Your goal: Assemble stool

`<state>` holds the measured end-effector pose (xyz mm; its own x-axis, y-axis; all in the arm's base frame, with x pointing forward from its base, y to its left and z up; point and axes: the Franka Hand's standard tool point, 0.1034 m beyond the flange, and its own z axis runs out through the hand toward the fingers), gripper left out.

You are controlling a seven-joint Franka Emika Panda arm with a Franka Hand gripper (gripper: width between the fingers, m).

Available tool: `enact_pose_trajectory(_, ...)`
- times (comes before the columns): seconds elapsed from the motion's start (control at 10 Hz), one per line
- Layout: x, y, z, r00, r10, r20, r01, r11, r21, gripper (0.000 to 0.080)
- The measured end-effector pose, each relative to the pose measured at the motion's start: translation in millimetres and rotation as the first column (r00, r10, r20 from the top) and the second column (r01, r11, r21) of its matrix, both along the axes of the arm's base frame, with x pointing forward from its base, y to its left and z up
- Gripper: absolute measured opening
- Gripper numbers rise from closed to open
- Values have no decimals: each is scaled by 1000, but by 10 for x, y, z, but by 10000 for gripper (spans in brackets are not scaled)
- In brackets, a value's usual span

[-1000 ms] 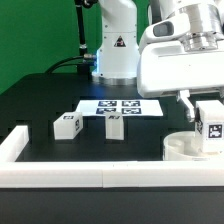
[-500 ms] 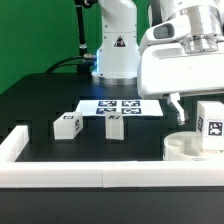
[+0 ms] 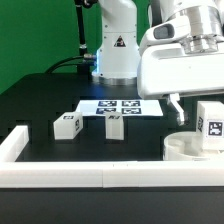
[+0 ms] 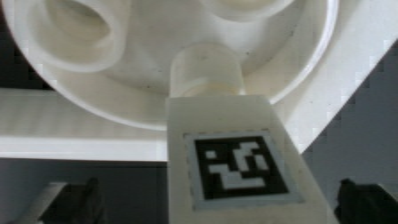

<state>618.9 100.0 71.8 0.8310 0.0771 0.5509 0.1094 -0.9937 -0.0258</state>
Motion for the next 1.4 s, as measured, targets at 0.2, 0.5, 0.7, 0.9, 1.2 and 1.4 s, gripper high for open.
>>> enact_pose_trajectory(0.2,88,67,84,994,-16,-106,19,999,31,649)
enact_pose_trajectory(0.5,96,29,-30,969,-2,-246,11,999,35,649)
enact_pose_trajectory(0.7,134,-113,-42,954,-3,-299,13,999,32,649)
enact_pose_trajectory(0.9,123,-88,-46,951,0,-310,11,999,34,649)
enact_pose_trajectory(1.2,82,9,6,905,-103,-413,134,990,47,649)
enact_pose_trajectory(1.4,149,89,65,882,-169,-440,206,978,37,649)
